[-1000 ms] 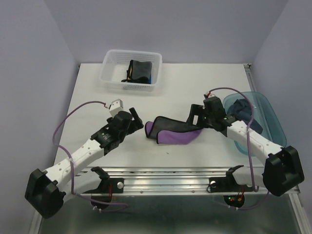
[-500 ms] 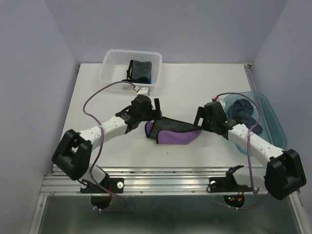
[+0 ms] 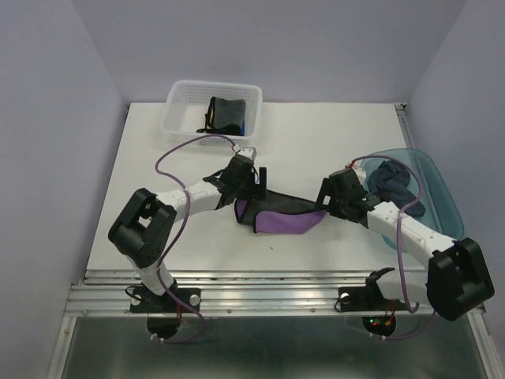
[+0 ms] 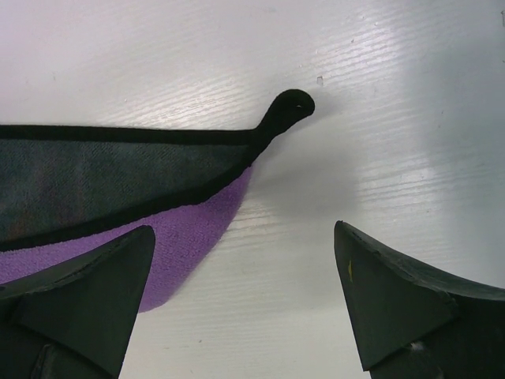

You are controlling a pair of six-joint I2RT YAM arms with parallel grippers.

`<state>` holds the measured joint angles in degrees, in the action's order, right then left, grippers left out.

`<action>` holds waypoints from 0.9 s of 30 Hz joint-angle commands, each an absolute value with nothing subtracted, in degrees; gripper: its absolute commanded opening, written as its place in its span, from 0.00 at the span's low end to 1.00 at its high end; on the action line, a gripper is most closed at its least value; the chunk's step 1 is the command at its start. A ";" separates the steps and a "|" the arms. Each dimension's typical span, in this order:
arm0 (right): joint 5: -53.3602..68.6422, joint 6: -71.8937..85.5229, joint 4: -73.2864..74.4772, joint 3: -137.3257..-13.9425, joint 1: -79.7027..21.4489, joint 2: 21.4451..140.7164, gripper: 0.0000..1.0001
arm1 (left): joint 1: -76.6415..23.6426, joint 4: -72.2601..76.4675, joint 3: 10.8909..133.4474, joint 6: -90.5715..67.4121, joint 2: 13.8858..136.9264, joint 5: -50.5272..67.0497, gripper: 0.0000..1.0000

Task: Fold and stack the towels
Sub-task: Flatten out the crumpled towel

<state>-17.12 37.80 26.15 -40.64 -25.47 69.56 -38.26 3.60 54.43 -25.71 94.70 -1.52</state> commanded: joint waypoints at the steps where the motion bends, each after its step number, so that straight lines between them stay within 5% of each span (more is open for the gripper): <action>1: -18.02 38.67 23.91 -39.64 -25.22 70.31 1.00 | -38.67 4.83 58.27 -24.52 96.85 -0.26 0.91; 18: -17.67 38.76 22.59 -39.46 -25.31 72.68 1.00 | -38.76 4.31 61.61 -24.00 101.86 1.30 0.69; 27: -17.31 38.58 22.76 -39.29 -25.22 71.98 1.00 | -38.76 2.90 63.28 -23.64 103.18 -1.48 0.69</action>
<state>-16.91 37.98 25.02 -40.34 -25.47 72.77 -38.30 3.33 60.29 -24.45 103.24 0.34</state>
